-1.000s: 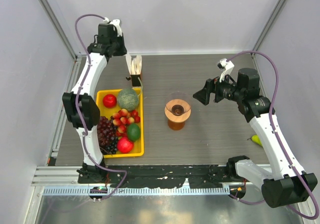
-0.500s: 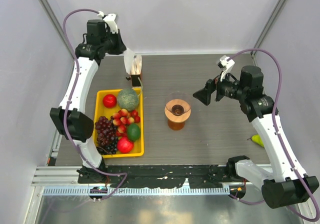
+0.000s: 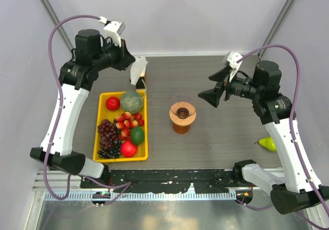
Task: Place the coffee filter in the dripper
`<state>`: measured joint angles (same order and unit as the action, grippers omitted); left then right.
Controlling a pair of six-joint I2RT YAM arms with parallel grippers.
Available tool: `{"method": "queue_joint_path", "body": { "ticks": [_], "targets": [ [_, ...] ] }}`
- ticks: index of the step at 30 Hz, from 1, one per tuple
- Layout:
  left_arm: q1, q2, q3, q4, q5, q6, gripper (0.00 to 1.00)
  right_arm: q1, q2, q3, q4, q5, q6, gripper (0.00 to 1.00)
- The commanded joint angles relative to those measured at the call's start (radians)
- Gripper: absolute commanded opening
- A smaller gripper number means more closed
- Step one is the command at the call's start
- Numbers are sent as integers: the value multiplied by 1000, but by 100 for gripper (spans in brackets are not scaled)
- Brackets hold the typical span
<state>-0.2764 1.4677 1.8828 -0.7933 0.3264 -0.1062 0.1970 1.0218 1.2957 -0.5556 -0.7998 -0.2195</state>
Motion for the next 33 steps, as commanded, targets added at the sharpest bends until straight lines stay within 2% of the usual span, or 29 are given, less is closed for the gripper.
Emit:
{"method": "queue_joint_path", "body": {
  "ticks": [1,9,14,21,26,33],
  "targets": [
    [-59,-92,-30,-46,48,22,0,51,0,68,0,-33,-52,95],
    [-239,-208,-82,-89,50,13,0,146,15,152,-36,-25,-112,95],
    [-331,-250,-122,-77,65,0,0,222,20,146,-32,-22,-115,95],
    [-356,-253,-145,-67,206,-16,0,288,40,111,0,-38,-136,95],
    [-394,-244,-139,-75,229,0,0,378,72,79,66,-18,-153,96],
    [-426,-221,-116,-90,256,22,0,443,141,80,105,17,-185,95]
  ]
}}
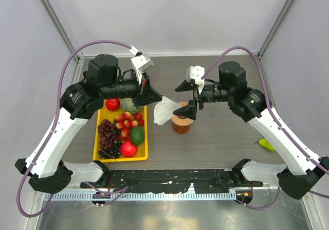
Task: Place the coffee filter in the dripper
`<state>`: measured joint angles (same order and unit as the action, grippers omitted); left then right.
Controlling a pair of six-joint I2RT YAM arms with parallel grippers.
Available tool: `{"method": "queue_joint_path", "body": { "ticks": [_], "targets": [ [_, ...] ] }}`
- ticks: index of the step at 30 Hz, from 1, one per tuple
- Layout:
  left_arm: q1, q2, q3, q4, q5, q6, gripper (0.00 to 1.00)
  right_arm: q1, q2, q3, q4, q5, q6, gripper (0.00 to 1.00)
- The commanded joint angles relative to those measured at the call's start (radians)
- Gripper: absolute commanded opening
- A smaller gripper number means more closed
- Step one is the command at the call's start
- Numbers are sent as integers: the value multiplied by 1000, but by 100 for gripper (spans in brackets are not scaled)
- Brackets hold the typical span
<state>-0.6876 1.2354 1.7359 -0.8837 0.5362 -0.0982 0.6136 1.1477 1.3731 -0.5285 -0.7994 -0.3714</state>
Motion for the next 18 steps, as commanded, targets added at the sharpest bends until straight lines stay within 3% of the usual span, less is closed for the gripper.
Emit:
{"method": "queue_joint_path", "body": {
  "ticks": [1,2,3,4,7,9,10,11,12,13,16,18],
  "targets": [
    [-15,12,33,2,54,14,0,29,17,0,78,8,-37,96],
    [-15,15,37,2,62,15,0,34,21,-5,78,-1,-35,100],
    [-15,18,42,2,64,17,0,40,23,-17,78,-15,-34,97],
    [-15,18,43,3,64,20,0,44,21,-23,81,-23,-29,87],
    [-16,22,48,9,62,28,0,48,3,-90,110,-63,27,70],
    [-15,26,42,25,65,25,0,48,-15,-135,151,-83,92,46],
    [-15,27,40,29,64,22,0,46,-19,-144,188,-86,159,23],
    [-15,27,42,35,62,23,4,44,-31,-161,203,-90,195,13],
    [-15,27,47,38,51,41,32,41,-32,-176,232,-89,275,5],
    [-13,19,51,45,22,55,55,22,-45,-186,280,-93,320,5],
    [-10,-48,12,121,-108,132,99,-63,-65,-261,457,-197,661,5],
    [-9,-124,-51,201,-183,205,99,-126,-77,-317,658,-260,916,5]
  ]
}}
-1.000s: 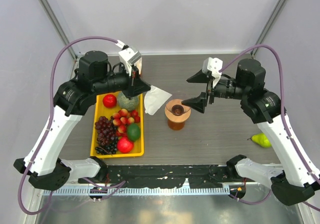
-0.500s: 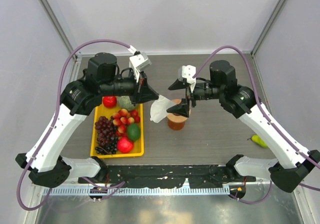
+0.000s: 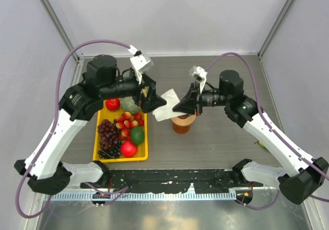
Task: Place the coffee filter in the dripper
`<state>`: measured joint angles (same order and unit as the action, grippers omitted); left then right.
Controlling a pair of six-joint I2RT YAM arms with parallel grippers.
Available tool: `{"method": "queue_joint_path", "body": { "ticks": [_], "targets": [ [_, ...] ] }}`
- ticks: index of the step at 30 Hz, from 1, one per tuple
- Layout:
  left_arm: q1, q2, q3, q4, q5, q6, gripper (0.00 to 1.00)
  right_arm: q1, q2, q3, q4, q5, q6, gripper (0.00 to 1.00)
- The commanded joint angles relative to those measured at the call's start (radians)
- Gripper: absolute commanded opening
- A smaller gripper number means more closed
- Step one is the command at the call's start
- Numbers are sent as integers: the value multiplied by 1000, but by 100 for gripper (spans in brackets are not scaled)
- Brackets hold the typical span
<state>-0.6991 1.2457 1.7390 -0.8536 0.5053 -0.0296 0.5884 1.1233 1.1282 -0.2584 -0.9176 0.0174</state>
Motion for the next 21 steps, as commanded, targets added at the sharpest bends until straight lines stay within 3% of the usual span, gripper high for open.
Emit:
{"method": "queue_joint_path", "body": {
  "ticks": [1,2,4,7,11,16,21],
  "targets": [
    [3,-173,-85,175,-155,192,99,-131,-53,-97,533,-161,605,5],
    [3,-186,-91,162,-159,257,99,-137,-48,-129,591,-190,757,5],
    [3,-227,-134,128,-166,382,99,-147,-36,-169,740,-220,914,5],
    [-5,-258,-164,3,-178,595,99,-147,-30,-186,789,-240,971,5],
    [-14,-400,-343,16,-188,880,99,-147,-31,-197,804,-265,1019,5],
    [-135,-635,-616,201,-278,1279,99,-133,-20,-215,921,-316,1148,5],
    [-310,-765,-872,490,-289,1614,99,-84,-20,-219,813,-359,1083,5]
  ]
}}
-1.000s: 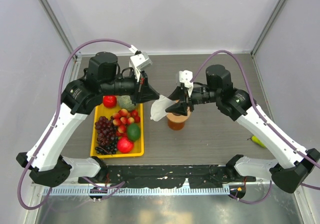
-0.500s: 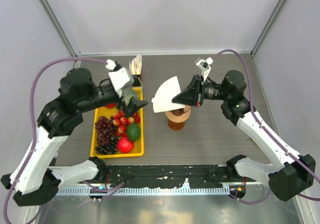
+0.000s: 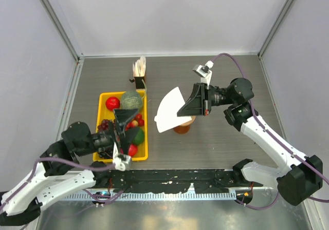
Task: Place the coffee filter in the dripper
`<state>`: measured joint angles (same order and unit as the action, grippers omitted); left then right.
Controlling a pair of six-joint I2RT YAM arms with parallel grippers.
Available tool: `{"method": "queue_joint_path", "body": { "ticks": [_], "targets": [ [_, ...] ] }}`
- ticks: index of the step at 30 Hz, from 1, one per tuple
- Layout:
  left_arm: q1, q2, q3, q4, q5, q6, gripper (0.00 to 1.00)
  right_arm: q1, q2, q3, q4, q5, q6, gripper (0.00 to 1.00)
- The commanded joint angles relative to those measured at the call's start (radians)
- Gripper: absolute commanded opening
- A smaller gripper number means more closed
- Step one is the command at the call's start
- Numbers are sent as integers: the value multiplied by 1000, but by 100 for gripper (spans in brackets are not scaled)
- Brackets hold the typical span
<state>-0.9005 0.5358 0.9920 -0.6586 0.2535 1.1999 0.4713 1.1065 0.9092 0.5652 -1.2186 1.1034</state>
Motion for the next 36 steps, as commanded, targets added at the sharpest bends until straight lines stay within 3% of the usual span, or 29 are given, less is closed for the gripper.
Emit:
{"method": "queue_joint_path", "body": {
  "ticks": [1,4,7,11,15,17,23,24,25,26,27,28,31,32,34,36],
  "targets": [
    [-142,-63,-185,345,-42,438,99,41,-7,2,-36,-58,-23,5],
    [-263,-56,-285,486,-77,581,99,47,-10,-6,-102,-59,-69,5],
    [-375,2,-306,603,-172,619,99,49,-5,-16,-103,-55,-66,5],
    [-452,75,-311,743,-244,652,99,53,-8,-29,-106,-53,-66,5],
    [-466,98,-303,758,-303,674,94,53,-17,-39,-114,-50,-71,5],
    [-468,104,-303,757,-315,696,87,53,-22,-41,-119,-55,-71,5],
    [-466,125,-265,723,-355,658,47,53,-36,-38,-178,-48,-121,6],
    [-466,127,-253,699,-356,643,41,52,-40,-26,-195,-45,-135,15],
    [-468,127,-239,668,-359,627,28,50,-43,-17,-221,-39,-160,20],
    [-468,130,-221,589,-362,613,7,43,-42,0,-229,-36,-165,38],
    [-469,128,-214,585,-359,575,0,36,-42,8,-226,-36,-162,48],
    [-469,133,-199,568,-356,517,0,18,-40,35,-225,-39,-157,64],
    [-471,179,-84,450,-390,262,0,-31,-8,126,-266,-71,-186,88],
    [-465,197,-32,406,-408,165,0,-81,-5,201,-313,-81,-224,92],
    [-437,230,57,312,-399,-41,0,-184,-7,314,-604,-73,-413,94],
    [-397,253,127,219,-364,-220,0,-267,-22,393,-747,-47,-670,99]
  ]
}}
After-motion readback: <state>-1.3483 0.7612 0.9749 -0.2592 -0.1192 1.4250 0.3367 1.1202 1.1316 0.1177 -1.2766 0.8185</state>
